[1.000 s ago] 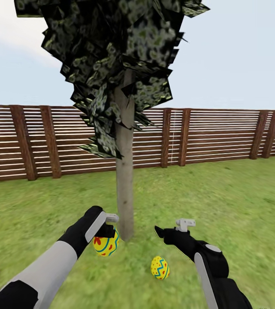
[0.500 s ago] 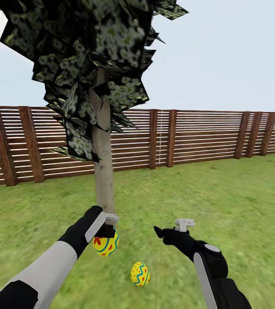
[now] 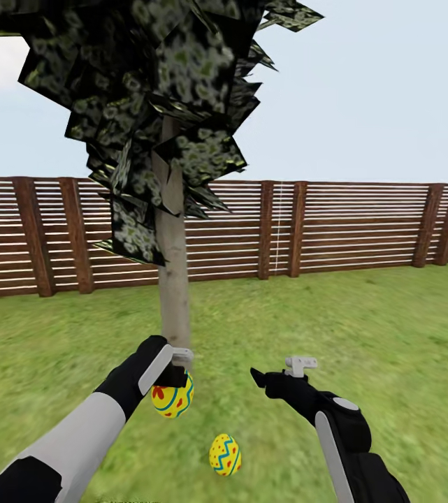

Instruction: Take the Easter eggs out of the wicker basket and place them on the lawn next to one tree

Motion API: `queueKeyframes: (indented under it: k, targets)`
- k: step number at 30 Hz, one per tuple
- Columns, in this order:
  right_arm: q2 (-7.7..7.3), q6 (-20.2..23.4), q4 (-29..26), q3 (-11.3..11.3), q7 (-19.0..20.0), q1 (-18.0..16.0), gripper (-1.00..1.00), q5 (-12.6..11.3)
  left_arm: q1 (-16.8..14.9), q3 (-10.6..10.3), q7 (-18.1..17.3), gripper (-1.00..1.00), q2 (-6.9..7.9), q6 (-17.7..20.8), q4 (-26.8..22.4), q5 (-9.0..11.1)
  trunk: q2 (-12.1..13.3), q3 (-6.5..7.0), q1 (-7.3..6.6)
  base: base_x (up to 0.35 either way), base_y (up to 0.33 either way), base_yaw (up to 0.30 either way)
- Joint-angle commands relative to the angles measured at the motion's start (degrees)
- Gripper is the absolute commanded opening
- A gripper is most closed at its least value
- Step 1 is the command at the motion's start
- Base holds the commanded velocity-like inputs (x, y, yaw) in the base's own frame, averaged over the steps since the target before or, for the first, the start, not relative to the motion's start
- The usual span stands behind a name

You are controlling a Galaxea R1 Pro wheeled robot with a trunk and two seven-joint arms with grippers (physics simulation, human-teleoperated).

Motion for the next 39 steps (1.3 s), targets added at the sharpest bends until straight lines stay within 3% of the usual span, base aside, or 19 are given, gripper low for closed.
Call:
queueKeyframes:
  k: [1, 11, 27, 39]
  targets:
    - [0.01, 0.32, -0.06, -0.05, -0.16, -0.03, 1.0, -0.55, -0.06, -0.18, 0.58, -1.0, -0.01, 0.1, -0.02, 0.6, -0.04, -0.02, -0.01, 0.0, -0.124, 0.234]
    - [0.01, 0.32, -0.06, -0.05, -0.15, -0.03, 1.0, -0.55, 0.03, -0.1, 0.64, -1.0, 0.16, 0.1, 0.07, 0.67, -0.04, 0.17, -0.01, 0.006, -0.018, 0.081]
    - [0.01, 0.26, -0.06, -0.05, -0.15, -0.03, 1.0, -0.52, -0.01, -0.17, 0.24, -1.0, 0.04, 0.1, 3.41, 0.57, -6.45, -2.7, 3.51, 0.0, 0.0, 0.0]
    - [0.01, 0.23, -0.06, -0.05, -0.12, -0.03, 1.0, -0.54, -0.01, -0.34, 0.14, -1.0, 0.04, -5.43, 4.11, 0.44, -11.27, -4.86, 6.14, 0.0, 0.0, 0.0]
